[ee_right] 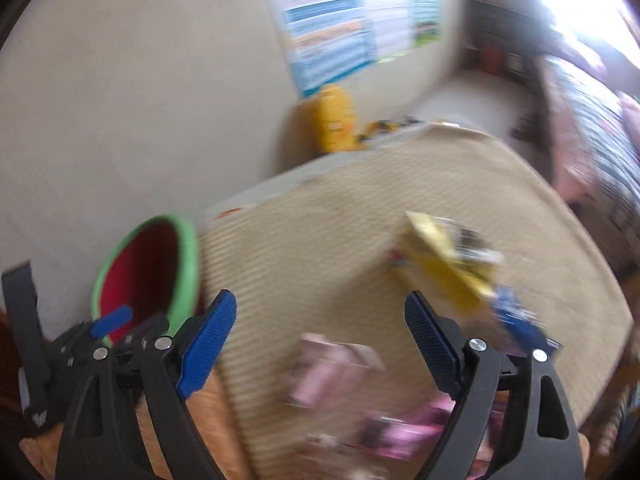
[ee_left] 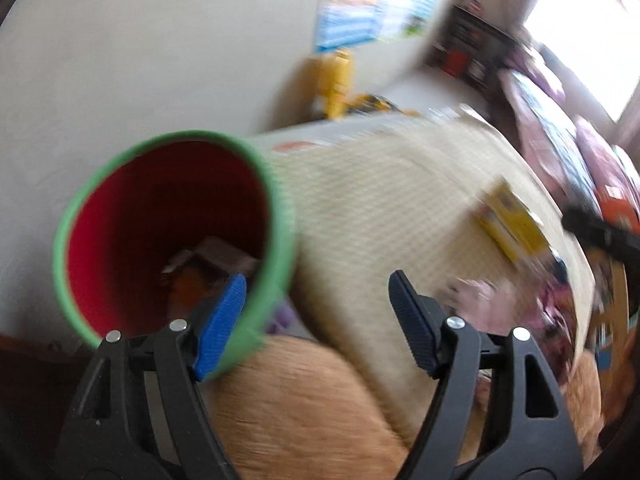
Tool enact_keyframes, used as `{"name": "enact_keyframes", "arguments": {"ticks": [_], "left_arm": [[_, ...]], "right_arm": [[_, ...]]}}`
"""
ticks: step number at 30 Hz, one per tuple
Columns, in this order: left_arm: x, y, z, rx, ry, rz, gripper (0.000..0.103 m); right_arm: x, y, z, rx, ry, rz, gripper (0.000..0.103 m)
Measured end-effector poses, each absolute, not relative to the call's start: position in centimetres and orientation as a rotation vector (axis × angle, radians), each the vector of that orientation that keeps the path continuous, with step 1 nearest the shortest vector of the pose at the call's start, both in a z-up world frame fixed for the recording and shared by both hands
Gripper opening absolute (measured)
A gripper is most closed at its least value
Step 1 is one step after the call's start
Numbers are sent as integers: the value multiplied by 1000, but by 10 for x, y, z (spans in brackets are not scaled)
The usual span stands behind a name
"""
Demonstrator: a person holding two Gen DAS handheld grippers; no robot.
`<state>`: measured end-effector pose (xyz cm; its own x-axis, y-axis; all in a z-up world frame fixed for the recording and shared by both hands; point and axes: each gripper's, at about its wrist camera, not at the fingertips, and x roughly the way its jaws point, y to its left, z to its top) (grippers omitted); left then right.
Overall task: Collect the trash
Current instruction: 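Drop the brown box into the red bucket with the left tool while the right tool drops the milk carton, then grasp the pink paper carton with the left tool while the right tool grasps the yellow box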
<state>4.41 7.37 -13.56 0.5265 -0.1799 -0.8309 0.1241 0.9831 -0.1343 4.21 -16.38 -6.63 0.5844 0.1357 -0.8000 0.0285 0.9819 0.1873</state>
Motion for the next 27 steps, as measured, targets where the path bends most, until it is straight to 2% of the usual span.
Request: {"name": "enact_keyframes", "arguments": {"ticks": [8,14,15,17,22,27], "left_arm": [[56,-25,-169,96,1113,-380,73],[64,-58,-204,126,1217,-404,76],[65,-58,-205,109,1223,-400,74],[66,-57,-205,64,1236,-406,46],[63,-61,-197,73,1225,-408,38],[44,-47,-177,44,1169,-362,37]], "right_arm": [[4,-239,-72,315,926,-48,83],[1,-256,-82,366,940,-32,83],[1,-259,-85,372,945,-30,83],[1,-263,-90,380,953,-27,83],[11,-268,-103,383,980,-16,83],[43,-259,-116,266,1026,9,83]]}}
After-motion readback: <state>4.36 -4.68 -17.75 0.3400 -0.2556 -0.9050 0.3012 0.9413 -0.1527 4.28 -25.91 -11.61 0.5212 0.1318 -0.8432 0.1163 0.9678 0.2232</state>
